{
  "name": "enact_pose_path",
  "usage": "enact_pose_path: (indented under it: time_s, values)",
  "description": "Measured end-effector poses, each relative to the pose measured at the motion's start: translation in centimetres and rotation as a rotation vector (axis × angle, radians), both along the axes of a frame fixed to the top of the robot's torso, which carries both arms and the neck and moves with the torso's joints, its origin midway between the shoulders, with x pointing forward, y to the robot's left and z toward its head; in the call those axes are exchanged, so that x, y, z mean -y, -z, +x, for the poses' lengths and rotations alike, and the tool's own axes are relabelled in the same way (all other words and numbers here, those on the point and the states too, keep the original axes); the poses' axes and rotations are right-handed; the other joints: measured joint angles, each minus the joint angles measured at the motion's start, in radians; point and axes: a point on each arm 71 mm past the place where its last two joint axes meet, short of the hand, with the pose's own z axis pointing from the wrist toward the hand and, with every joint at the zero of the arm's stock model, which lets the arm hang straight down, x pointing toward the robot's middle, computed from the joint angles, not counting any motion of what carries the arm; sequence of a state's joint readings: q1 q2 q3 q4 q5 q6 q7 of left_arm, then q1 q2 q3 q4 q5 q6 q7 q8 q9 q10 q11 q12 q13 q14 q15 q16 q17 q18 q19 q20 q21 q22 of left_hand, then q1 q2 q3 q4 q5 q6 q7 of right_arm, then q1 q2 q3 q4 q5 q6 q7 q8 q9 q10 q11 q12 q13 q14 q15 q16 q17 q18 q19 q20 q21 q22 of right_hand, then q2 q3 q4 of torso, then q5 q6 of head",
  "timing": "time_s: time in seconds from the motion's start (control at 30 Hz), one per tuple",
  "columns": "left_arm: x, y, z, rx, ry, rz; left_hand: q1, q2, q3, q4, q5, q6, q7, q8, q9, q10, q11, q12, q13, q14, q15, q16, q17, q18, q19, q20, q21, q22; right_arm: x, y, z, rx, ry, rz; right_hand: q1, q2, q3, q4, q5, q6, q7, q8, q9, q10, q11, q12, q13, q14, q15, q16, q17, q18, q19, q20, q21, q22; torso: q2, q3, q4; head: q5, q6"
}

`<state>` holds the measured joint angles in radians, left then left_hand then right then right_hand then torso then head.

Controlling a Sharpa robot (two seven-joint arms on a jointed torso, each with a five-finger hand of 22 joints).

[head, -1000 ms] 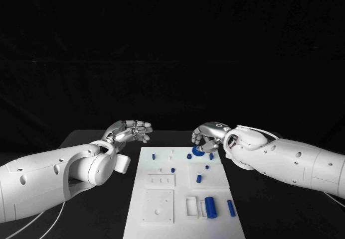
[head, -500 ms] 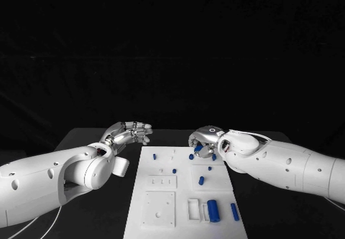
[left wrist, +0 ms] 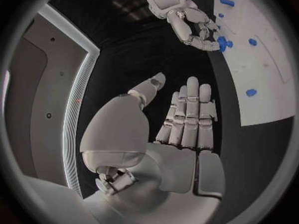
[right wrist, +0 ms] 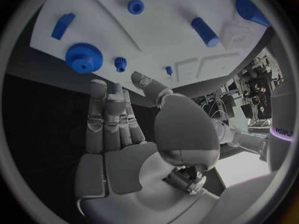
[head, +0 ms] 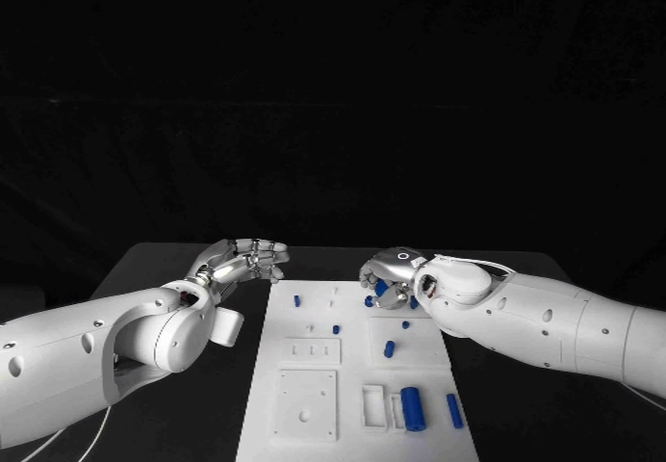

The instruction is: Assemble the parts on the task board

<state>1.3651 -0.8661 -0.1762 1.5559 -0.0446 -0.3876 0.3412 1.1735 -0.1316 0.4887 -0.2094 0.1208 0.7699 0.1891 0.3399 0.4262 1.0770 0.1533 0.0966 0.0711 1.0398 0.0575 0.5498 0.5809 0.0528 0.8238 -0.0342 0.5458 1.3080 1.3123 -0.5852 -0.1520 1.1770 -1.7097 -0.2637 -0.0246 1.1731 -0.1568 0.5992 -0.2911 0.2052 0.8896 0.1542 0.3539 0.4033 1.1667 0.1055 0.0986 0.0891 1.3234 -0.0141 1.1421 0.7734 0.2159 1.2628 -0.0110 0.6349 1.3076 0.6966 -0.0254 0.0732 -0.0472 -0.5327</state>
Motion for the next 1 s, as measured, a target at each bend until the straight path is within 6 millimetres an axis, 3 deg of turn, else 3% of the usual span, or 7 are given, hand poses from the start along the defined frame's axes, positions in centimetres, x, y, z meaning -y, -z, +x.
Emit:
enact_pose_path:
  time_s: [0.07, 0.27, 0.6, 1.0]
  values:
    - [-0.13, 0.06, -0.02, -0.001, -0.002, 0.001, 0.000, 0.000, 0.000, 0.000, 0.000, 0.002, 0.002, 0.000, 0.000, 0.000, 0.000, 0.000, 0.000, 0.000, 0.000, 0.000, 0.000, 0.001, 0.000, 0.000, 0.000, 0.000, -0.22, 0.06, -0.04, 0.000, -0.005, -0.003, 0.000, 0.000, 0.000, 0.000, 0.000, 0.000, 0.000, 0.000, 0.000, 0.000, 0.000, 0.000, 0.000, 0.000, 0.000, 0.000, -0.001, 0.000, 0.000, 0.000, 0.000, 0.000, 0.003, -0.0031, 0.0038, -0.003, 0.001]
    - [0.06, 0.01, -0.05, -0.001, 0.003, -0.001, -0.004, -0.004, 0.000, 0.000, 0.000, 0.002, 0.002, 0.000, 0.000, 0.000, 0.000, 0.000, 0.000, 0.000, 0.000, 0.000, 0.001, 0.001, 0.000, 0.000, 0.000, 0.000, -0.13, 0.38, 0.09, -0.003, 0.001, -0.014, 0.000, 0.000, 0.000, 0.000, 0.000, 0.000, 0.000, 0.000, 0.000, 0.000, 0.000, -0.003, 0.000, 0.000, 0.000, 0.000, -0.002, 0.000, 0.000, 0.000, 0.000, 0.000, 0.012, -0.0063, 0.0082, -0.007, 0.003]
    - [0.17, 0.01, -0.05, -0.001, 0.006, -0.001, -0.008, 0.000, 0.000, 0.000, 0.000, 0.002, 0.002, 0.000, -0.001, 0.000, 0.000, -0.004, 0.000, 0.000, 0.000, 0.000, 0.001, 0.001, 0.000, 0.000, 0.000, 0.000, -0.10, 0.65, 0.21, 0.001, 0.005, -0.030, 0.000, 0.000, 0.000, 0.000, -0.015, -0.002, 0.001, 0.000, 0.000, 0.000, 0.000, -0.007, -0.001, -0.003, 0.003, 0.008, -0.008, -0.001, -0.006, -0.002, 0.004, 0.000, 0.026, -0.0082, 0.0124, -0.010, 0.004]
    - [0.17, 0.04, 0.02, -0.002, 0.006, 0.000, -0.008, 0.000, 0.003, -0.003, 0.000, 0.002, 0.002, 0.000, -0.001, 0.000, 0.000, -0.004, 0.000, 0.000, 0.000, 0.000, 0.002, 0.001, 0.000, 0.000, 0.000, 0.000, 0.46, 0.74, 0.19, 0.014, 0.016, -0.052, 0.000, 0.000, 0.003, 0.003, -0.020, -0.002, 0.001, 0.000, 0.000, 0.000, 0.000, -0.011, -0.002, -0.003, 0.003, 0.008, -0.012, -0.001, -0.006, -0.001, 0.004, 0.000, 0.039, -0.0100, 0.0125, -0.013, 0.006]
